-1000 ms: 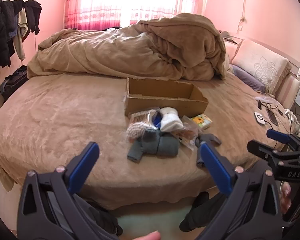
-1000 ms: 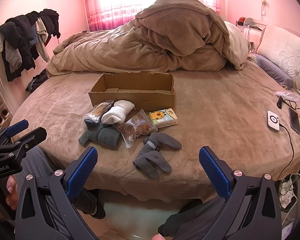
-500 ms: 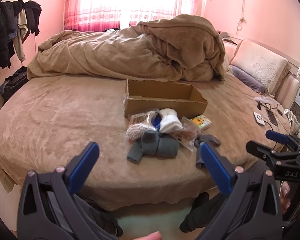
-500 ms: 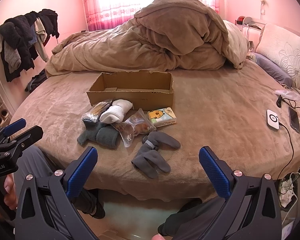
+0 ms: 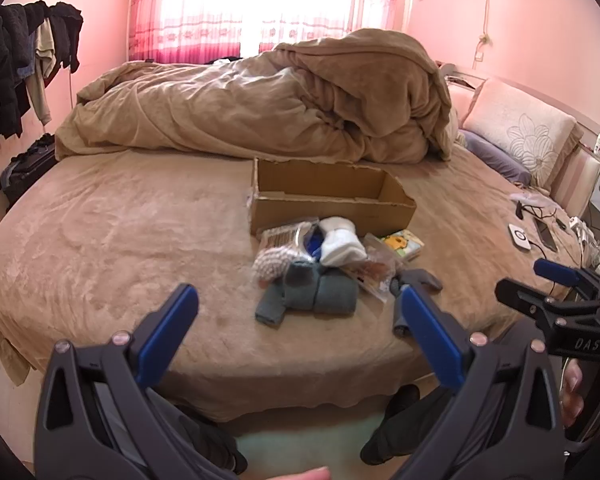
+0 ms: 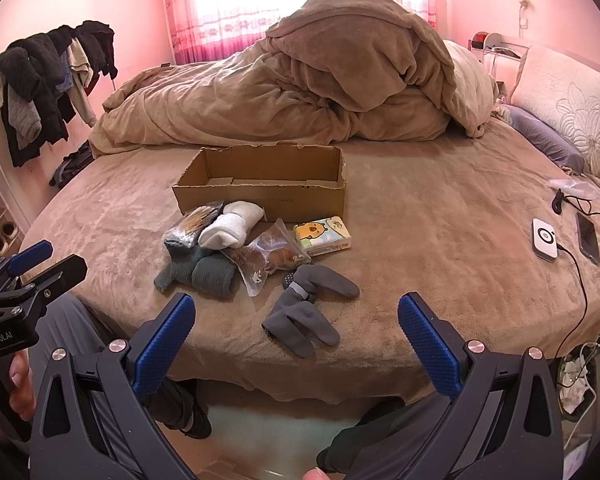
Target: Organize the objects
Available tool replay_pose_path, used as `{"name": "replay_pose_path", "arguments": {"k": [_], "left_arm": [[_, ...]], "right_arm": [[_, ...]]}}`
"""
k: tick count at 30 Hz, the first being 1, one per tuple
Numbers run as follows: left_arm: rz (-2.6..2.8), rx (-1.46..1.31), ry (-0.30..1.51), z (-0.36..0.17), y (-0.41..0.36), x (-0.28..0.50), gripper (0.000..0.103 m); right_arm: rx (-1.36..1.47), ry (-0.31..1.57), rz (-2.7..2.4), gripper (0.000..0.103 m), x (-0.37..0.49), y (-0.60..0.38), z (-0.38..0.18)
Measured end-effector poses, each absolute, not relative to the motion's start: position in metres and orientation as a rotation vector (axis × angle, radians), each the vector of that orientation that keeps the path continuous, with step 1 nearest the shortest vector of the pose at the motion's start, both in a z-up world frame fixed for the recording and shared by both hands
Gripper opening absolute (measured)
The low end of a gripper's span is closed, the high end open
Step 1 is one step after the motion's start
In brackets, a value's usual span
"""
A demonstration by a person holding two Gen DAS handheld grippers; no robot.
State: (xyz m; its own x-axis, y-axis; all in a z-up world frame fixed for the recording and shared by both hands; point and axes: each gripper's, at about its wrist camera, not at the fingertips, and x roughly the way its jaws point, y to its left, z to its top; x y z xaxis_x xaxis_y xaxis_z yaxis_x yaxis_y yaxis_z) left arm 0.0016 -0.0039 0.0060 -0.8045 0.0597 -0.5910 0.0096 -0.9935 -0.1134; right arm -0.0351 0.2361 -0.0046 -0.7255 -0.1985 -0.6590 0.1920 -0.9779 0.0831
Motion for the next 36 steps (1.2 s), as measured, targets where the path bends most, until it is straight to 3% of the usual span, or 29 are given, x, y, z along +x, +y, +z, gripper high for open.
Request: {"name": "replay_pose_path", "arguments": {"k": [36], "left_arm": [[2.946, -0.958, -0.172, 0.0075, -0.0013, -0.0066, 0.102]], "right_arm": [[1.055, -0.024, -2.742, 0.103, -0.0407, 0.2417, -0.0053]]}}
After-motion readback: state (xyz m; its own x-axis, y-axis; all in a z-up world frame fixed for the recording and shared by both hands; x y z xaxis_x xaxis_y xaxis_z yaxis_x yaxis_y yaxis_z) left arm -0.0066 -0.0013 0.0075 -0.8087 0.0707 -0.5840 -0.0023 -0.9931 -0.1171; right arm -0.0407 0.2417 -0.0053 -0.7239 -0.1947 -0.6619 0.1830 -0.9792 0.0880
